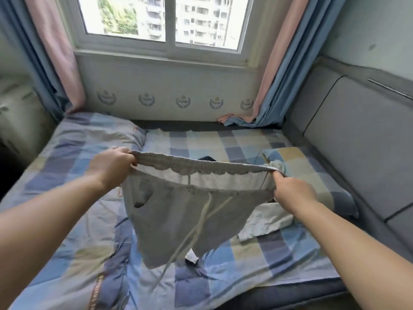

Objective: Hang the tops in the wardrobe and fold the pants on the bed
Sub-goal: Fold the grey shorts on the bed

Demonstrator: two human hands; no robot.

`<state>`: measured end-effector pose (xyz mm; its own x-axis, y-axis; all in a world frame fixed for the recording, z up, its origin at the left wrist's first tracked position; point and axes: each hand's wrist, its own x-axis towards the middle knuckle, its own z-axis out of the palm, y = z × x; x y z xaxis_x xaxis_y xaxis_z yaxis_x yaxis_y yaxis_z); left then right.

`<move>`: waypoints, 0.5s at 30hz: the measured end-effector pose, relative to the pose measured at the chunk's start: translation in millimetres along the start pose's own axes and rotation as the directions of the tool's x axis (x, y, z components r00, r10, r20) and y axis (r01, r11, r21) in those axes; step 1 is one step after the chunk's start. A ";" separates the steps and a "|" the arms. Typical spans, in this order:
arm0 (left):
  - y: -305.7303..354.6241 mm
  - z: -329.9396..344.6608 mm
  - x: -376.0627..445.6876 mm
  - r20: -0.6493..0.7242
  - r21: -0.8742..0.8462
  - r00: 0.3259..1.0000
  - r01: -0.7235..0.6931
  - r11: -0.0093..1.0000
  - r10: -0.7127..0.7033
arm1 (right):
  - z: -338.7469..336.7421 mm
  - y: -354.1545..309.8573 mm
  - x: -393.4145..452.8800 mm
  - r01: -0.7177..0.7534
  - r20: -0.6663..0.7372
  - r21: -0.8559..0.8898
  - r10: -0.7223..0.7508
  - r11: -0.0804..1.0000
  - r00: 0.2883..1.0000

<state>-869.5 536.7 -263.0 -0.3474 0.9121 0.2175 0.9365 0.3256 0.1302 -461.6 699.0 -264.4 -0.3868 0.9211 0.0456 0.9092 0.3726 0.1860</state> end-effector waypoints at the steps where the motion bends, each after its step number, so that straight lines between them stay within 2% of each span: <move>1: -6.5 -13.2 -1.8 -0.021 -0.008 0.998 0.055 0.998 -0.055 | -11.5 -9.4 0.2 -0.002 -0.024 0.012 0.002 1.000 1.000; 4: -13.9 -41.5 -3.8 -0.041 -0.118 0.951 0.300 0.947 -0.307 | -36.5 -34.8 3.5 -0.012 -0.082 0.105 0.021 0.994 0.996; 6: -20.3 -56.6 -10.0 -0.004 -0.223 0.926 0.368 0.903 -0.378 | -53.4 -53.0 2.7 0.004 -0.085 0.110 0.005 0.994 0.996; 8: -25.9 -70.0 -17.3 0.016 -0.287 0.949 0.306 0.908 -0.315 | -66.2 -64.1 -0.3 0.012 -0.037 0.040 -0.011 0.999 0.999; 12: -42.9 -96.1 -39.5 -0.014 -0.264 0.993 0.106 0.959 -0.113 | -82.9 -68.5 -10.8 -0.017 -0.040 -0.026 0.016 1.000 0.999; 15: -55.8 -106.5 -49.5 -0.129 -0.216 0.989 0.043 0.976 -0.072 | -90.0 -64.0 -14.2 -0.131 0.016 0.188 0.130 0.973 0.991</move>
<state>-909.7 446.8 -178.0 -0.4172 0.8467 0.3303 0.8883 0.3032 0.3449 -528.2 651.9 -188.6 -0.2627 0.9634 0.0533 0.9646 0.2635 -0.0092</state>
